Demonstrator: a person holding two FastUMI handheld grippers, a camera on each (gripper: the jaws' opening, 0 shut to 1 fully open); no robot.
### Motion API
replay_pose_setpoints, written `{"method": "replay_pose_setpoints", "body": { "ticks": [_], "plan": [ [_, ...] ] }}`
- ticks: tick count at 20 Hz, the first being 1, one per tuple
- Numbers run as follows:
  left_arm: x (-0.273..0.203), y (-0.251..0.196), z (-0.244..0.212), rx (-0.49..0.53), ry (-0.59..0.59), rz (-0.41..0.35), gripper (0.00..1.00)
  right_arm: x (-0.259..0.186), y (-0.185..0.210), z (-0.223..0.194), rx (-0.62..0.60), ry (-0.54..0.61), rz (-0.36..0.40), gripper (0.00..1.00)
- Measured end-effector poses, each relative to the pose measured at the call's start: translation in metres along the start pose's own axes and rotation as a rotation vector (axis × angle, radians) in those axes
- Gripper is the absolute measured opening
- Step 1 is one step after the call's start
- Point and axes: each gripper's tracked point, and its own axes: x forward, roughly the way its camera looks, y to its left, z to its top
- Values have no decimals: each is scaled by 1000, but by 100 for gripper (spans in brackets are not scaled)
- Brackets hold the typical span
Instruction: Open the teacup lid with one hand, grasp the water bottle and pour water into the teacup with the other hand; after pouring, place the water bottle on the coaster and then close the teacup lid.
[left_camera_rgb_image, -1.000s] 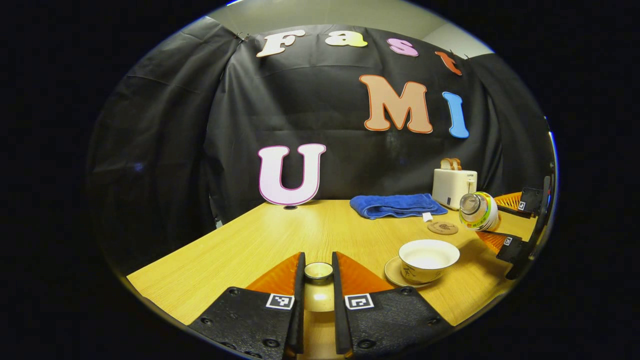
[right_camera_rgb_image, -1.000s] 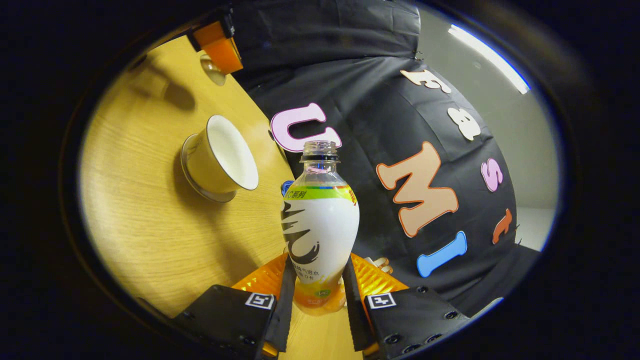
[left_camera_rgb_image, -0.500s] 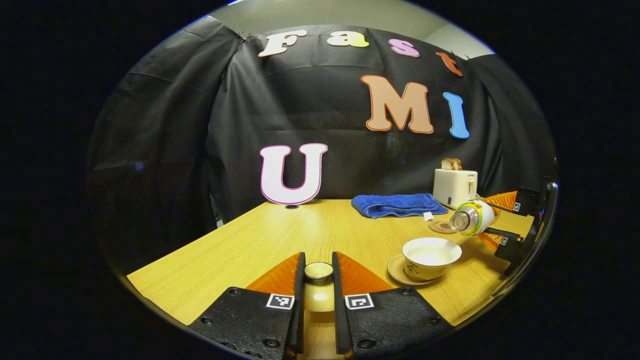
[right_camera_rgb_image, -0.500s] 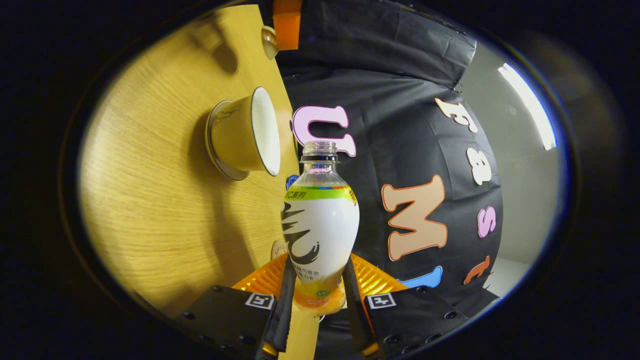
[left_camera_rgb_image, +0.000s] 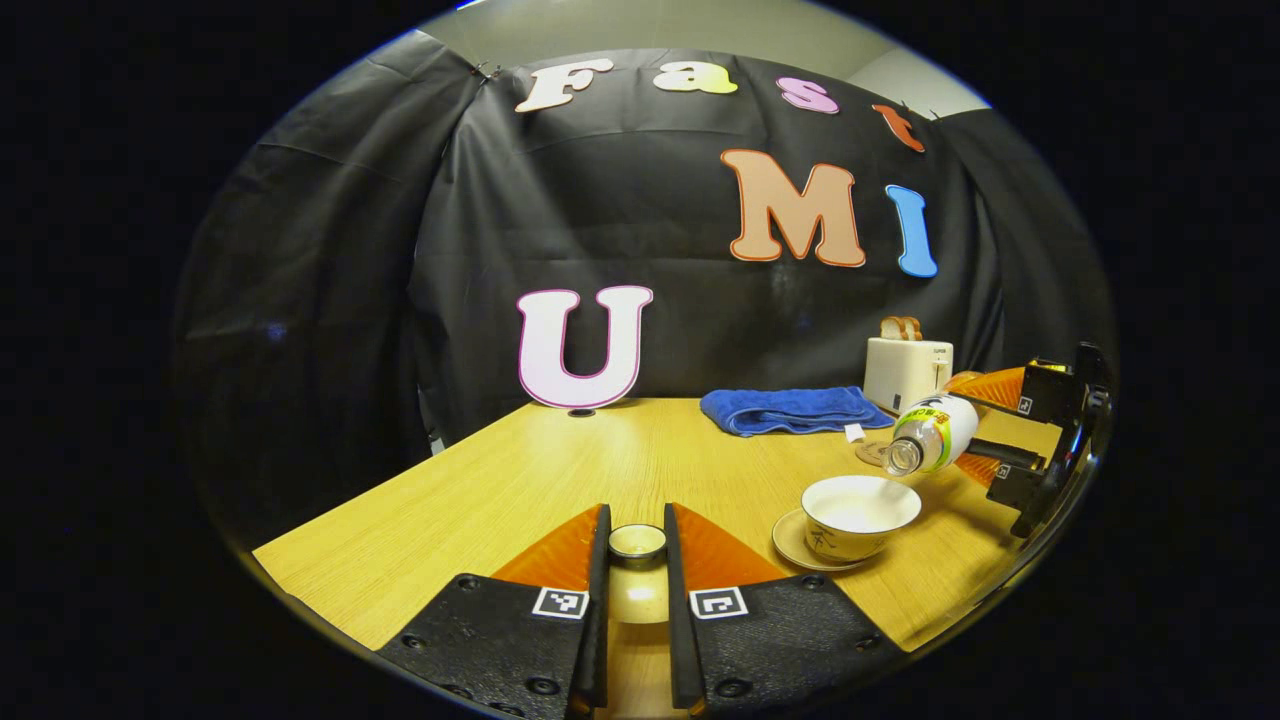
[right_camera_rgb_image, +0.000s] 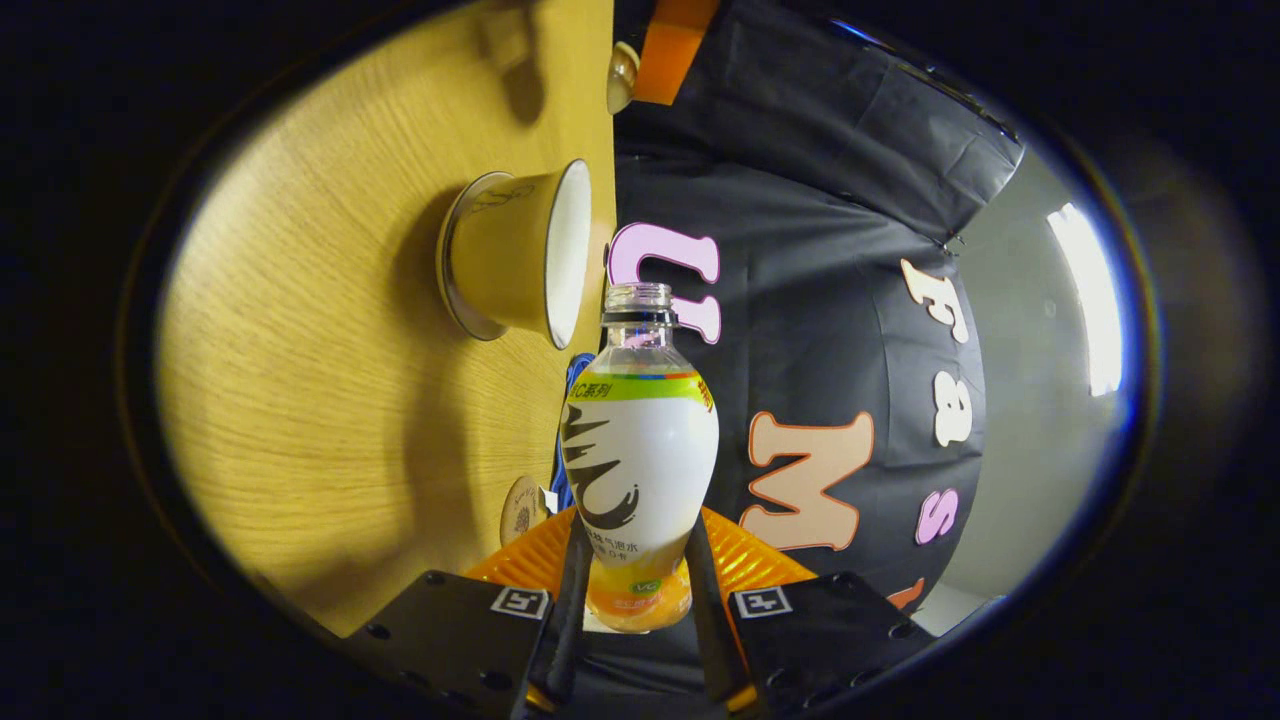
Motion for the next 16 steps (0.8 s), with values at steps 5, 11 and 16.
{"method": "replay_pose_setpoints", "body": {
  "ticks": [5, 11, 16],
  "plan": [
    [0, 2, -1, -8, 0, 3, 22, -3, -1, 7, -100, -45, -1, 53],
    [0, 3, -1, -10, -2, 1, 22, -4, -6, 12, -196, -81, 3, 52],
    [0, 3, -1, -10, -1, 0, 22, 1, -14, 12, -290, -89, -16, 51]
  ]
}}
